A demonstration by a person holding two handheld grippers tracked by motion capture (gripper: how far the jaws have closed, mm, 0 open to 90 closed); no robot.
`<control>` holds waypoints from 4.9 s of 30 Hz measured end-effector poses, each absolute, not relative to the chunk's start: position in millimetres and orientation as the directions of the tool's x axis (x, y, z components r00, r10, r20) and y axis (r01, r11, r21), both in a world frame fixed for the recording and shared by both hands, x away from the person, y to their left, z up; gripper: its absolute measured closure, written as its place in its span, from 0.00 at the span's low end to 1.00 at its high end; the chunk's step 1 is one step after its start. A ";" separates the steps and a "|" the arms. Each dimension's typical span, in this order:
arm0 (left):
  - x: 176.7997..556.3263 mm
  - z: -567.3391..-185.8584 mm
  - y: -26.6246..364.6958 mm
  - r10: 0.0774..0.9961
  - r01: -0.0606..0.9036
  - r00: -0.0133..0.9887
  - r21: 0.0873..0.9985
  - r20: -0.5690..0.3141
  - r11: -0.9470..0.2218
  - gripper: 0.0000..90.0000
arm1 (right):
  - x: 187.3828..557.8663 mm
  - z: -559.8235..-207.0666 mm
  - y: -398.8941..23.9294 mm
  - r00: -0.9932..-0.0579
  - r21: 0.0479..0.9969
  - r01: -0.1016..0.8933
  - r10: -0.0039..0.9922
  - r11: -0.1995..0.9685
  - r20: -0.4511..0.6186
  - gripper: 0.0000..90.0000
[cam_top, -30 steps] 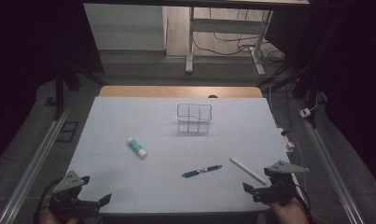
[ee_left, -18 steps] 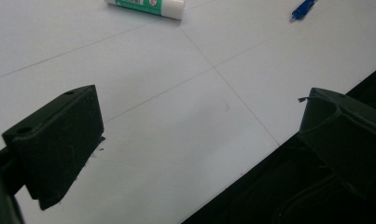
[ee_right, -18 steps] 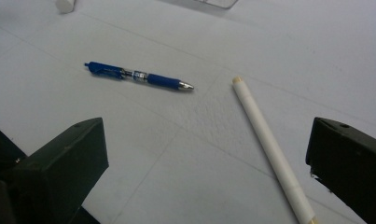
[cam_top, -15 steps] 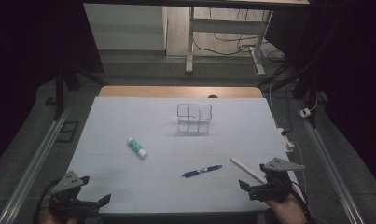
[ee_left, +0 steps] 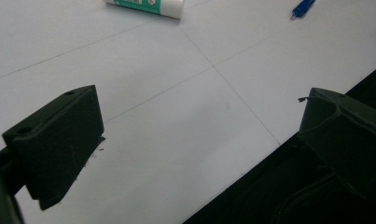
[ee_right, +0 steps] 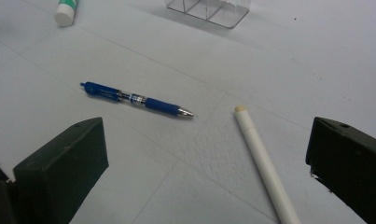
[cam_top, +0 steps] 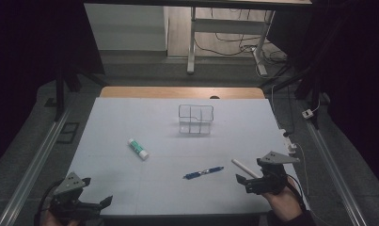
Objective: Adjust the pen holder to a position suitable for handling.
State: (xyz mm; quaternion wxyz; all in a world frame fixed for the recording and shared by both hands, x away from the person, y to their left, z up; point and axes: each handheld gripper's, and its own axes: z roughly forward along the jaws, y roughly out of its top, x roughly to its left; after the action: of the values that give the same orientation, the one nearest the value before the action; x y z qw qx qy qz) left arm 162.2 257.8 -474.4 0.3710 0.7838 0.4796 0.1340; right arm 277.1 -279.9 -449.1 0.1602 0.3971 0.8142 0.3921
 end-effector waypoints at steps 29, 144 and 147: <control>163.7 -474.8 258.6 0.847 0.658 0.508 0.705 -0.158 -0.263 0.00 | 328.4 -454.4 -241.8 -0.681 0.735 0.519 0.731 0.437 0.046 0.00; 164.7 -475.4 260.4 0.835 0.664 0.520 0.700 -0.179 -0.264 0.00 | 502.4 -490.9 -158.8 -0.649 0.707 0.541 0.761 0.455 0.006 0.99; 164.6 -475.5 260.2 0.835 0.664 0.520 0.700 -0.178 -0.264 0.00 | 502.1 -491.1 -156.1 -0.655 0.707 0.537 0.756 0.461 0.005 0.99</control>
State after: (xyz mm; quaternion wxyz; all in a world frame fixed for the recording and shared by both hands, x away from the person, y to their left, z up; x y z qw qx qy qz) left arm 164.6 260.2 -475.5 0.3757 0.7867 0.4763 0.1141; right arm 502.1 -156.1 -491.1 0.1568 0.3846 0.8402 0.3486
